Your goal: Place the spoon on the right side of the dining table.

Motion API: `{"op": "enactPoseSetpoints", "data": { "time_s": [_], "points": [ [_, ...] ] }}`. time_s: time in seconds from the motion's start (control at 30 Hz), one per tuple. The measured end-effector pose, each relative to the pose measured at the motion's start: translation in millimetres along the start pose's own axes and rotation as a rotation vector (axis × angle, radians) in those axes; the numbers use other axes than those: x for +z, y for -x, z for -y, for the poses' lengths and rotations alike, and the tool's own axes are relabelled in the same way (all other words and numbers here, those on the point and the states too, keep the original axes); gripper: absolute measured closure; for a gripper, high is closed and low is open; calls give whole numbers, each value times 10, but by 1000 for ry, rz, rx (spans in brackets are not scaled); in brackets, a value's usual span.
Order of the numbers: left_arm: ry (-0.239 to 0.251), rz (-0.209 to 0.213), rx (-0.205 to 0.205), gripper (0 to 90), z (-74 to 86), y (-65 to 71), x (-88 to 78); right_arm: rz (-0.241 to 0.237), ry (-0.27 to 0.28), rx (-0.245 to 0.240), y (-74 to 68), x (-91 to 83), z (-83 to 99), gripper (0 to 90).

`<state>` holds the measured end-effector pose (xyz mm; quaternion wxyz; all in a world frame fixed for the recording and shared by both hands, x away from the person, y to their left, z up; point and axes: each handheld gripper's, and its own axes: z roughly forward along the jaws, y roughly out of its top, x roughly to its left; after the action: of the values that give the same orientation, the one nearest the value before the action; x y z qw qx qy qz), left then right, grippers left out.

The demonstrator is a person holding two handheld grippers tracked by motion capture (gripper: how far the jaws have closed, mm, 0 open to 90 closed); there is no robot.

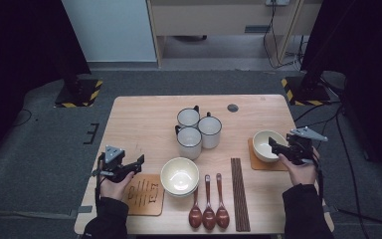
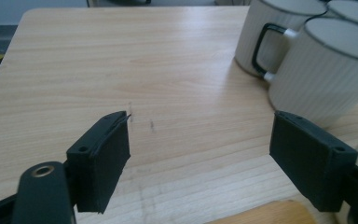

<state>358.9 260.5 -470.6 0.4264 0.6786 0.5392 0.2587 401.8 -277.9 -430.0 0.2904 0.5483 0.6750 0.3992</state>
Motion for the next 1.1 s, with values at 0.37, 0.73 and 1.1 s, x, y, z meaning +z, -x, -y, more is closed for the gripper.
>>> {"op": "enactPoseSetpoints", "data": {
  "time_s": [0.37, 0.73, 1.1],
  "points": [
    [60, 68, 17, 218, -140, 206, -123, -29, 14, -6, -90, -29, -30, 307],
    [94, 120, 33, 222, -243, 384, -220, -58, 28, -22, -195, -52, -69, 299],
    [96, 151, 54, 222, -289, 526, -269, -71, 28, -32, -252, -55, -76, 292]
  ]
}}
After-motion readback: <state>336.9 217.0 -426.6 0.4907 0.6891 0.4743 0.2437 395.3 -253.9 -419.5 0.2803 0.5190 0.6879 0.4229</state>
